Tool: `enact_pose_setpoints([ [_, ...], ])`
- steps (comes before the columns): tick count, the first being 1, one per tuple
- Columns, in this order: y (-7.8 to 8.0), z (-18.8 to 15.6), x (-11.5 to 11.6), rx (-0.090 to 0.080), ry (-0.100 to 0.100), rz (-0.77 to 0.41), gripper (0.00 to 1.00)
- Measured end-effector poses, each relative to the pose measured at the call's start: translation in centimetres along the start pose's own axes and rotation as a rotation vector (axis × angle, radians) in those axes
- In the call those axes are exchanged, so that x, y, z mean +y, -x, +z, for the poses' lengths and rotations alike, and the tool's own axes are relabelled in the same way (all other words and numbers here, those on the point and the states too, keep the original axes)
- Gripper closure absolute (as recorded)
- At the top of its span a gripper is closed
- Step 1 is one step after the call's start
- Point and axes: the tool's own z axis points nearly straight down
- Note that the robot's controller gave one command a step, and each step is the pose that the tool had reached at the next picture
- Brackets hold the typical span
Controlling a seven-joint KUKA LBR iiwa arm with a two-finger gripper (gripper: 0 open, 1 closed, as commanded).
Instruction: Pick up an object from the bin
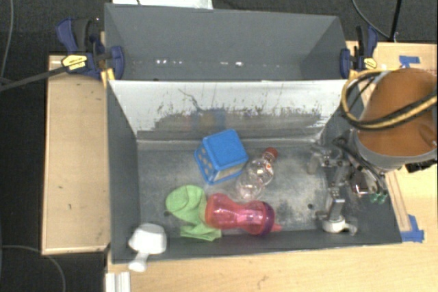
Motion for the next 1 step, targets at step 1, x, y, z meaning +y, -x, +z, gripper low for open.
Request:
enact_pose_setpoints([
  [1,0.19,-0.40,0.02,-0.008,-0.001,-0.004,0.00],
])
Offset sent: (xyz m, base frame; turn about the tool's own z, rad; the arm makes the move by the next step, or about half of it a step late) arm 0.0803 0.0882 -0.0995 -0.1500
